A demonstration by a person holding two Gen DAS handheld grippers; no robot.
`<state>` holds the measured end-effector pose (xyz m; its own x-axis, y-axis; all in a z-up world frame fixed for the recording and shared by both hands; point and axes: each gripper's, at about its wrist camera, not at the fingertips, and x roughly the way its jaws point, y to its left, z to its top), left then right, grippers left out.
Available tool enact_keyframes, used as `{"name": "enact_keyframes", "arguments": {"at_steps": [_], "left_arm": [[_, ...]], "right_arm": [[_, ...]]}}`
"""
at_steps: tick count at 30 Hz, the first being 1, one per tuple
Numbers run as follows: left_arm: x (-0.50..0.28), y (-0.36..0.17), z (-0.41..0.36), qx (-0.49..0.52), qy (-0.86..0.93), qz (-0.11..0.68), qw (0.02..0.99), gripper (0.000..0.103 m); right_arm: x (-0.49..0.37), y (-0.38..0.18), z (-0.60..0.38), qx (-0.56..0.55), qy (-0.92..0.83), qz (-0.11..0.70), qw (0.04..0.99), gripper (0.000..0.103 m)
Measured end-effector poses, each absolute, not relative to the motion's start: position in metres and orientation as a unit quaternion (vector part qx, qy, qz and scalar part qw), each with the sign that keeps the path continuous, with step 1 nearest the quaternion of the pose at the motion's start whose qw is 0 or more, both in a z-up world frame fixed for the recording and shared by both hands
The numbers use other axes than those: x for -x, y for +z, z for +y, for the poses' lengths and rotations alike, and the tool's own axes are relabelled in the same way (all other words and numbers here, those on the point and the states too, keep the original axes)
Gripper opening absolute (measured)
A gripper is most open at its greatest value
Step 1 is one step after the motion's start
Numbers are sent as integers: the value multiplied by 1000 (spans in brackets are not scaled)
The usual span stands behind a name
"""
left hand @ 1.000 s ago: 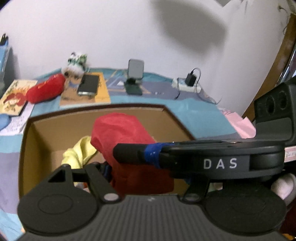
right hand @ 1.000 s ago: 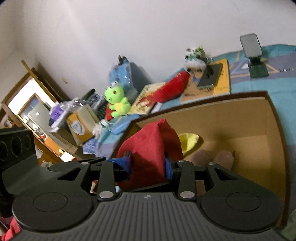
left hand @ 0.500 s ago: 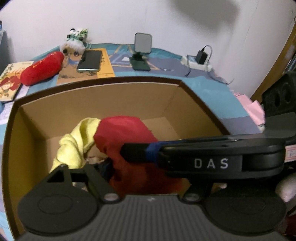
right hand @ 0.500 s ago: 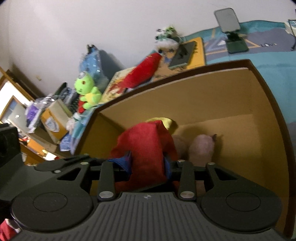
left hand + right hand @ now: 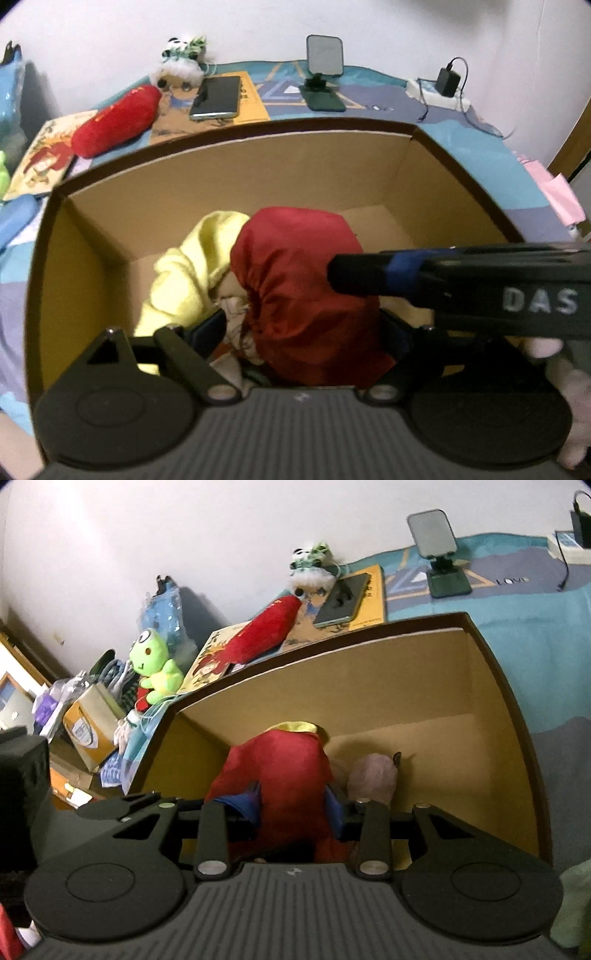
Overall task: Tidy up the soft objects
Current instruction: 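Open the right gripper to release the red cloth in the box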
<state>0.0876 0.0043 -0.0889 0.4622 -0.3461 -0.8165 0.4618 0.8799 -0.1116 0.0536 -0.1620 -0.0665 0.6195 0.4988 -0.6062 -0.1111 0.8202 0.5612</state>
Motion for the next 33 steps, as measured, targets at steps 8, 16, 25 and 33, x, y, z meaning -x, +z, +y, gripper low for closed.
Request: {"name": "enact_keyframes", "arguments": {"at_steps": [8, 16, 25, 33], "left_arm": [[-78, -82, 9, -83, -207, 457, 861, 91], [-59, -68, 10, -96, -190, 441, 872, 91], [-29, -54, 9, -106, -181, 424, 881, 92], [3, -38, 11, -96, -186, 389, 897, 93]], "right_arm": [[-44, -63, -163, -252, 182, 396, 864, 21], [-24, -54, -165, -245, 184, 385, 871, 21], [7, -45, -169, -245, 194, 360, 879, 21], [43, -46, -188, -271, 195, 316, 888, 22]]}}
